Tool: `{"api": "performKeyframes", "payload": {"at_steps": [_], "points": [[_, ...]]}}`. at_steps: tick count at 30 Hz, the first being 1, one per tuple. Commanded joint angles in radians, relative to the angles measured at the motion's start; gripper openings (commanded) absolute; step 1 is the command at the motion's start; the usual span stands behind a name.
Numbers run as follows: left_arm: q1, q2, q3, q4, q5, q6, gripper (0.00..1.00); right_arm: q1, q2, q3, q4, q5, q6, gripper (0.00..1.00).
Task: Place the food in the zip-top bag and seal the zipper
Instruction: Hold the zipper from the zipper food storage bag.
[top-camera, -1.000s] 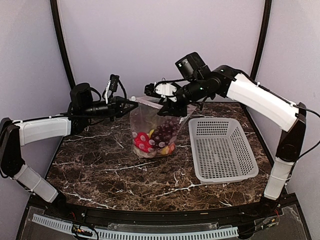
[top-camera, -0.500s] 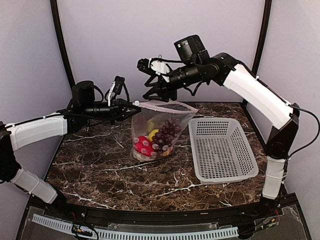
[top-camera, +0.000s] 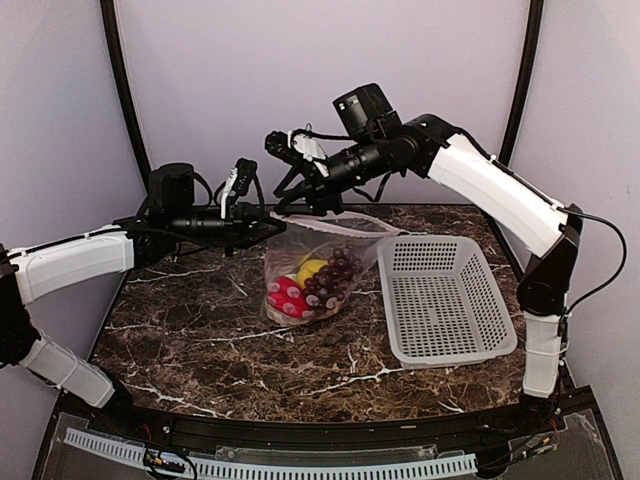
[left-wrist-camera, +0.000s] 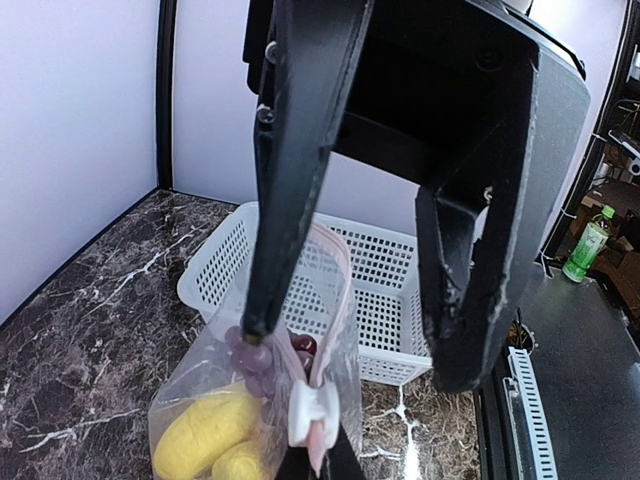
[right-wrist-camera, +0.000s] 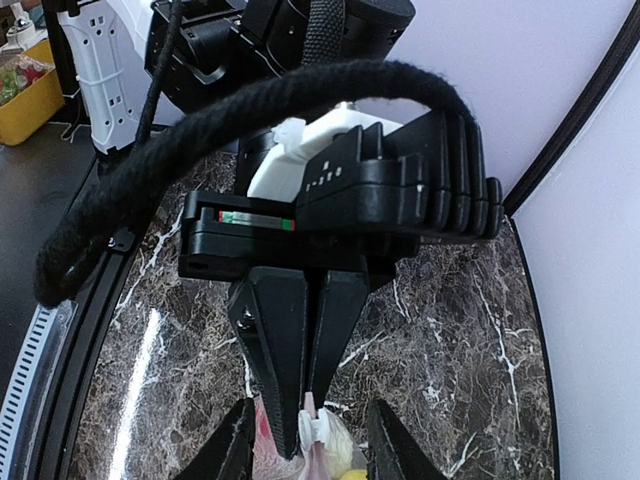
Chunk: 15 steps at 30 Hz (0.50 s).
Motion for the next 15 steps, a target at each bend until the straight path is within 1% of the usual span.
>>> {"api": "performKeyframes", "payload": {"at_steps": [1,7,12,15], "points": [[-0.004,-0.038,0.037,-0.039,-0.013,0.047,0.01,0.001,-0.008,-0.013,-0.004,-0.027,0.011,0.36],[-0.004,-0.049,0.041,-0.049,-0.017,0.058,0.01,0.001,0.009,-0.013,-0.007,0.004,0.015,0.36],[-0.004,-0.052,0.039,-0.054,-0.018,0.061,0.01,0.001,0.02,-0.012,-0.005,0.012,0.015,0.32],[-0.004,-0.051,0.036,-0.047,-0.018,0.055,0.01,0.001,0.025,-0.013,-0.008,0.014,0.013,0.31]]}}
